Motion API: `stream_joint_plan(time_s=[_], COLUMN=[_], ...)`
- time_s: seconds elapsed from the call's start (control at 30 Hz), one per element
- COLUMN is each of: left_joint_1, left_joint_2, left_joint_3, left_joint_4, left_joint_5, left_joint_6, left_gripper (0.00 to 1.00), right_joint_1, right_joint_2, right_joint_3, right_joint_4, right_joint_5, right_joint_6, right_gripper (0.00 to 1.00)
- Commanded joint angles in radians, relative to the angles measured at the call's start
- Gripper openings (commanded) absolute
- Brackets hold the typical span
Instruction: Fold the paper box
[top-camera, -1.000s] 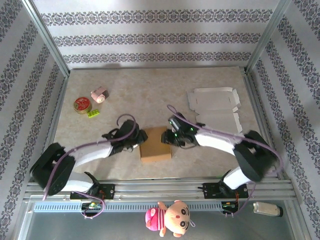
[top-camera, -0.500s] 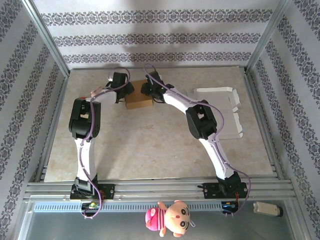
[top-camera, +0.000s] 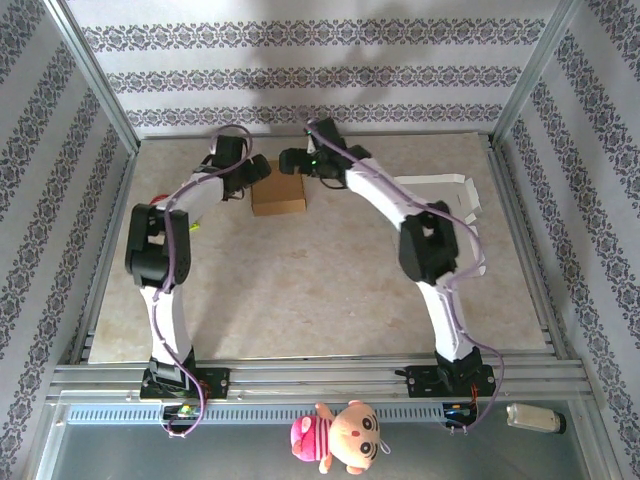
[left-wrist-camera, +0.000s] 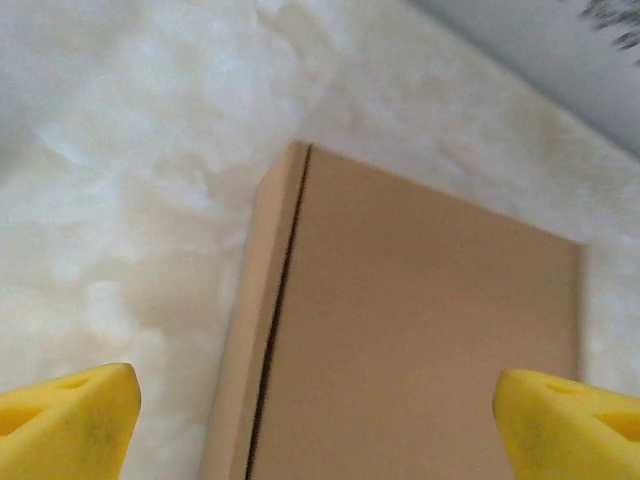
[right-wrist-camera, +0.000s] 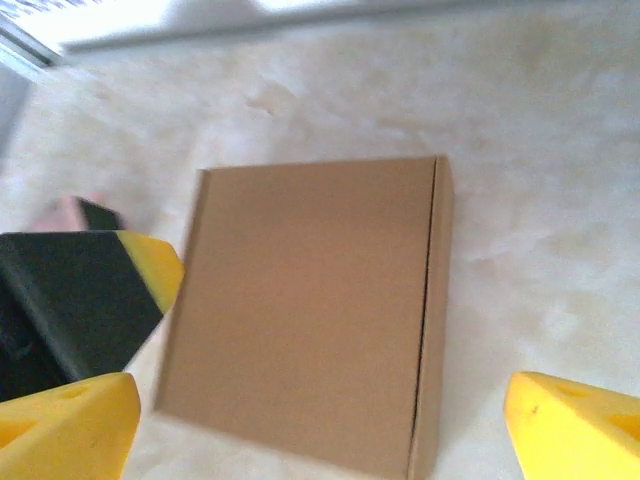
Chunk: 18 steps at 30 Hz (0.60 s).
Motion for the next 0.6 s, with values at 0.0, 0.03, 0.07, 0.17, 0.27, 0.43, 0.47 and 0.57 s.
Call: stream_joint_plan(time_s=[0.0,0.03,0.07,0.17,0.27,0.43,0.47,0.57], left_joint_1=[-0.005,-0.007,-0.010,-0.042,-0.149,-0.453,-0.515,-0.682], left_joint_2=[-0.219,-0.281,-0.347,-0.539,-0.707,-0.853,-0.861,-0.839], left_joint_3=[-0.073,-0.117,-0.172,-0.328,-0.443,-0.533,-0.552,-0.585], left_joint_4=[-0.064,-0.055,-0.043,0.034,0.079,0.100,0.119,0.153], left_joint_5=[-0.028,-0.010,0.016,0.133,0.197,0.120,0.103,0.045], left_joint_6=[0.056,0.043,0.029,-0.021,-0.045,-0.028,-0.031,-0.018], left_gripper=[0.91,0.91,0.91,0.91,0.91,0.92,0.93,0.93], right_joint_1=[-0.088,-0.110,-0.141,-0.242,-0.363,-0.540,-0.567,-0.612], right_joint_2=[-0.260,-0.340,-0.418,-0.615,-0.744,-0.828,-0.830,-0.781], right_joint_3=[-0.188,-0.280,-0.381,-0.637,-0.813,-0.959,-0.985,-1.009], right_joint_4=[0.069,0.086,0.101,0.145,0.143,0.096,0.095,0.111], right_joint_5=[-0.064,-0.053,-0.036,0.011,0.050,0.164,0.195,0.264], right_joint_6=[-0.056,-0.055,-0.046,0.002,0.034,0.035,0.030,-0.035], right_gripper=[0.95,0.95,0.96,0.96,0.96,0.96,0.96,0.97])
